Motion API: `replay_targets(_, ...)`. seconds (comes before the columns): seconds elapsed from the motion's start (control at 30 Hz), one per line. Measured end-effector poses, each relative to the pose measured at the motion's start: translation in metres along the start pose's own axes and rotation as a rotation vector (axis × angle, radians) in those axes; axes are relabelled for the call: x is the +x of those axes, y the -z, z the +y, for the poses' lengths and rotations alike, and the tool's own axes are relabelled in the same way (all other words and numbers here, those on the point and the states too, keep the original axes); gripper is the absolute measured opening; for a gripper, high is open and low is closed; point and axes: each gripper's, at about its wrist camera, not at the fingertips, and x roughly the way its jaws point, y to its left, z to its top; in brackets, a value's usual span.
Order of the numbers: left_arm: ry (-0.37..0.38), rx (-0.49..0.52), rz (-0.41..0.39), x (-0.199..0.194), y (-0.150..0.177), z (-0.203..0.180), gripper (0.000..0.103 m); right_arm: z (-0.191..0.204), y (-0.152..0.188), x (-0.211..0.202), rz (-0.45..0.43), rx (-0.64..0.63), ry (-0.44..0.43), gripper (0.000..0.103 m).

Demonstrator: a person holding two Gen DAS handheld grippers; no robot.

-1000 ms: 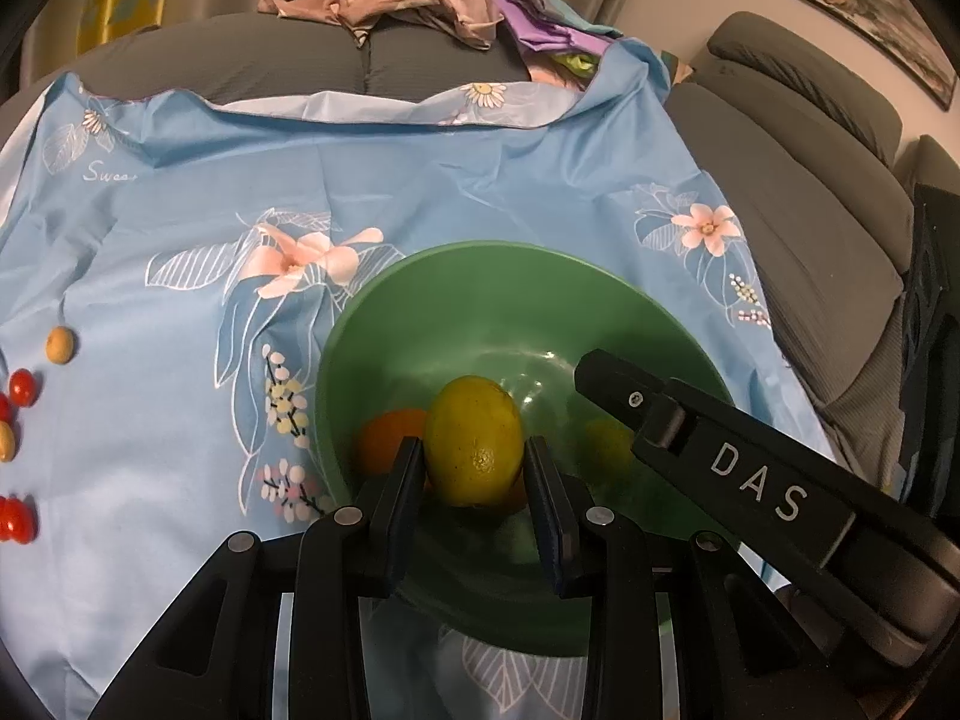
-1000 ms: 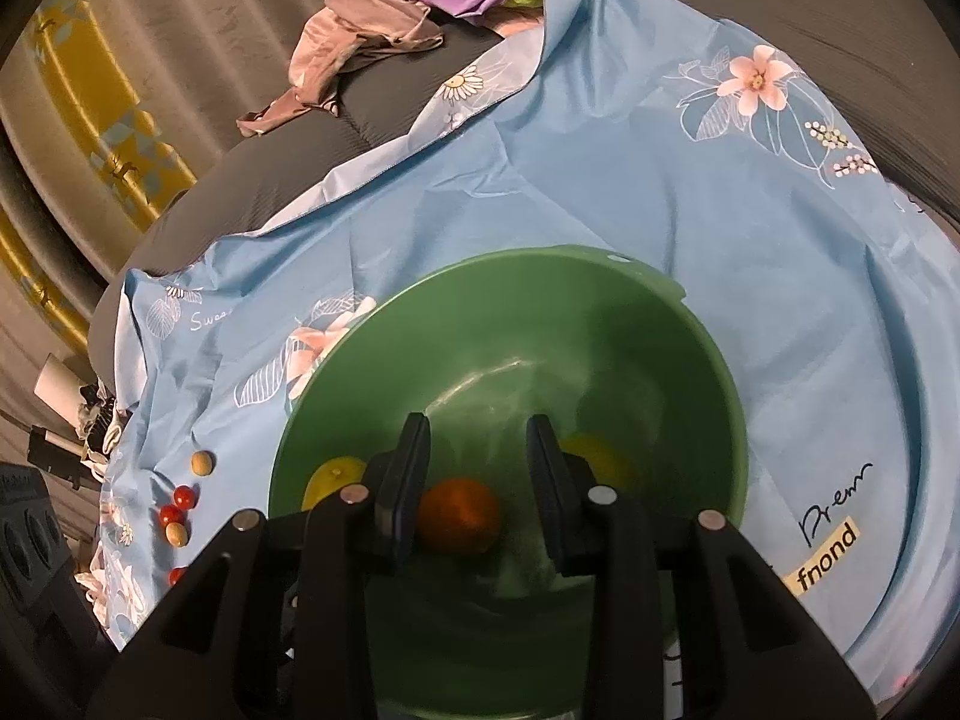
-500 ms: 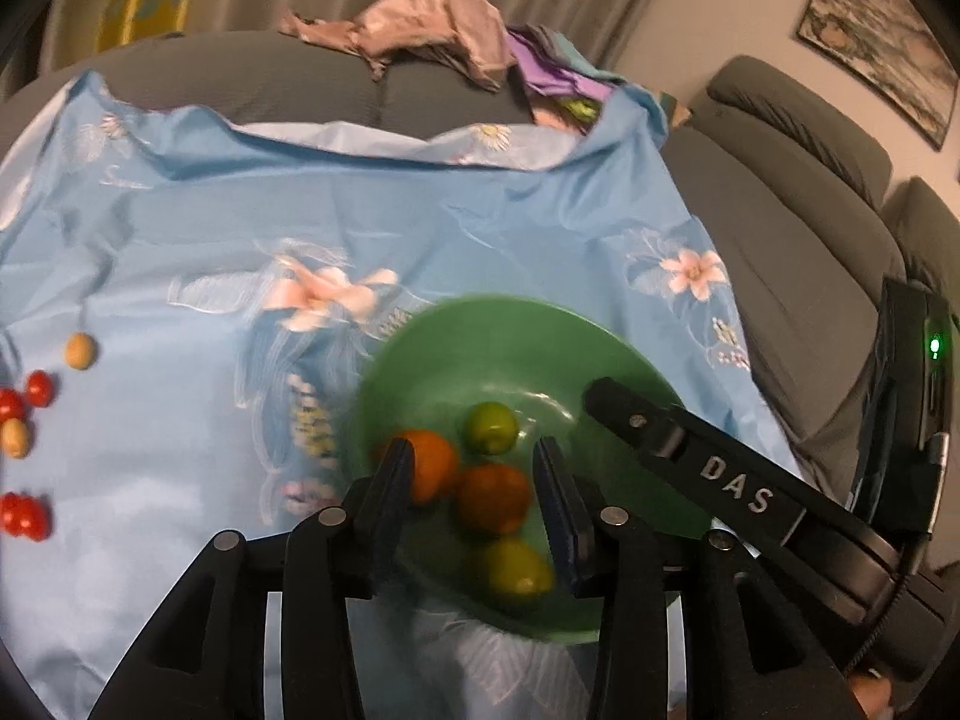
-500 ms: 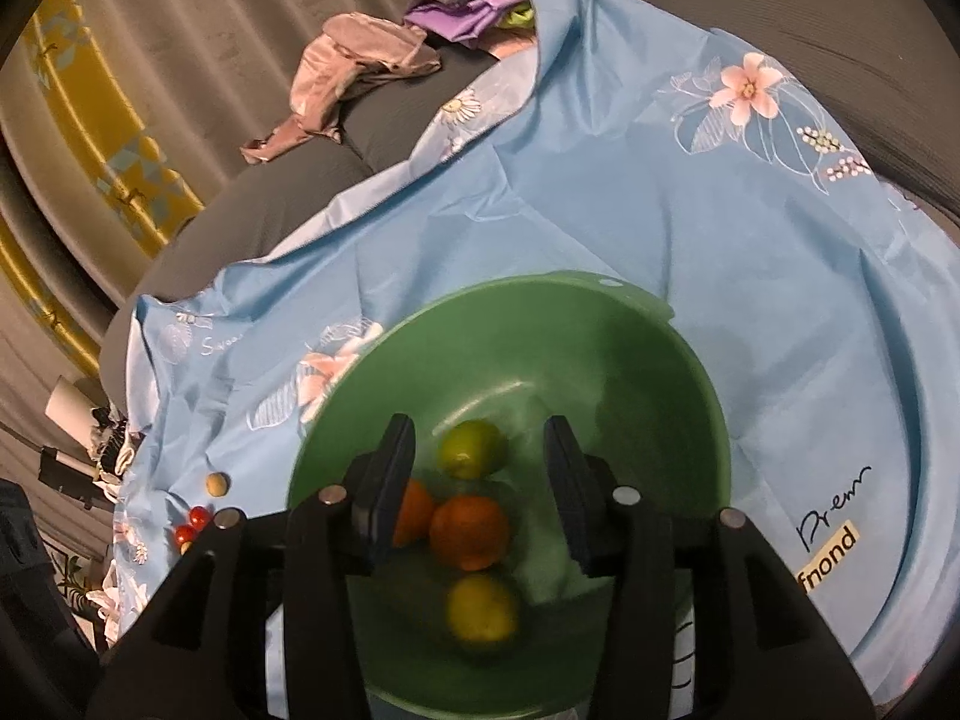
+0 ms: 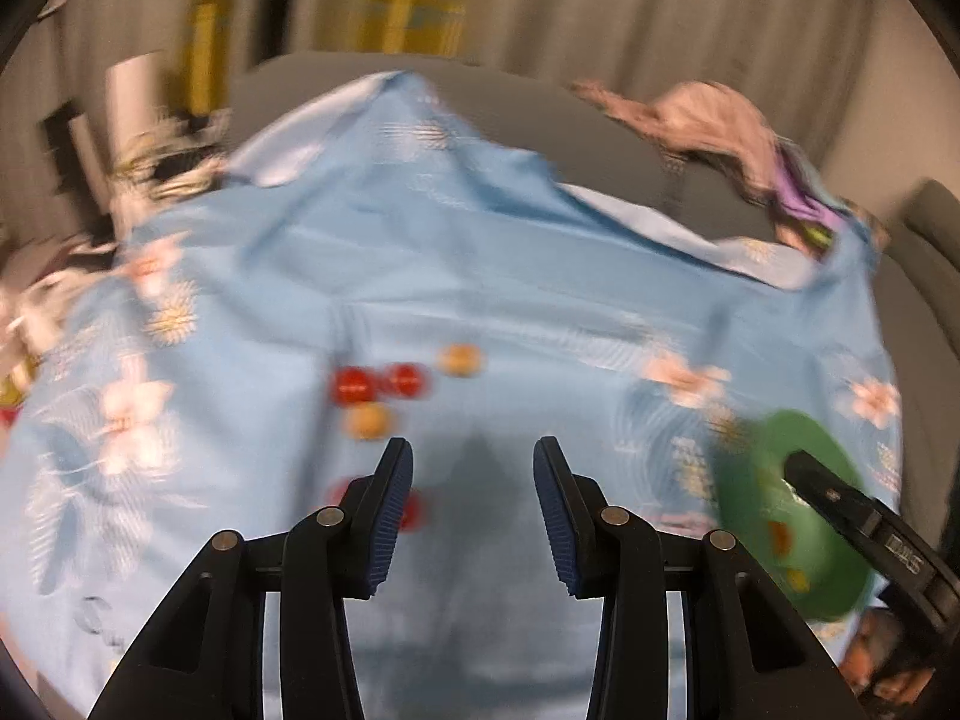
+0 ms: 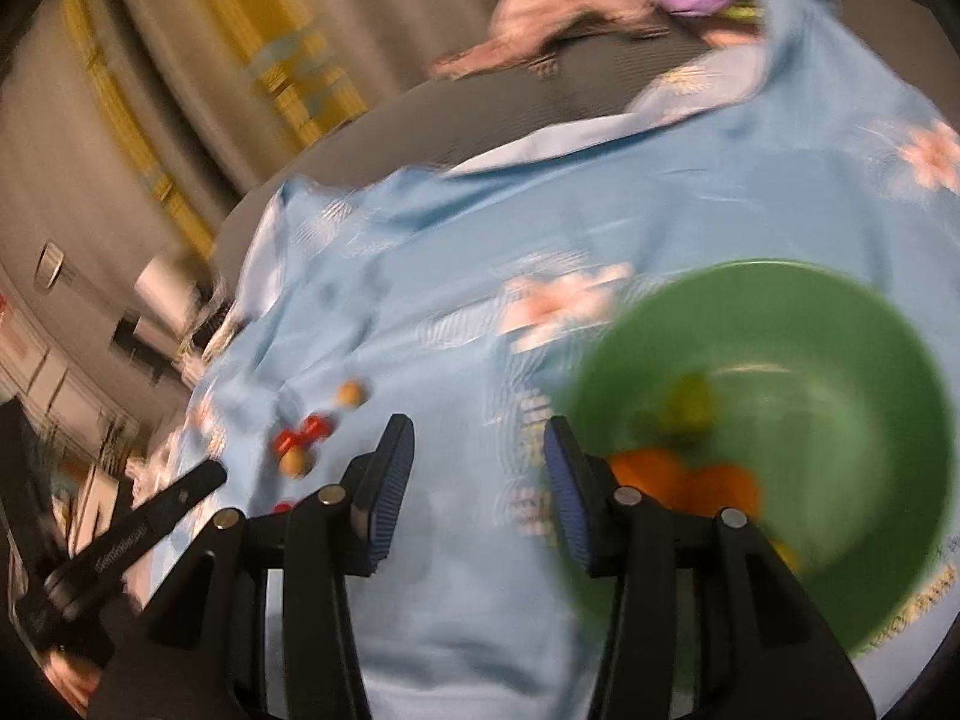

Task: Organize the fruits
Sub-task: 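Move both tools toward the cluster of cherry tomatoes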

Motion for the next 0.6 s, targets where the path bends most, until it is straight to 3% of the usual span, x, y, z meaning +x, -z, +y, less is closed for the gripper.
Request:
replay_targets(0.17, -0.076, -0.151, -0.026, 0.006, -0.001, 0.058, 0.041, 0.069, 0.022, 0.062, 0.159, -0.213, -0.049, 0.046)
replay_targets(0.47, -0.002, -0.248, 0.033, 0.02, 0.0, 0.092, 0.04, 0.125, 0.052, 0.128, 0.303, -0.354, -0.159, 0.044)
replay_targets(0.6, 0.014, -0.261, 0.022, 0.02, -0.001, 0.095, 0.037, 0.134, 0.058, 0.147, 0.332, -0.393, -0.115, 0.044)
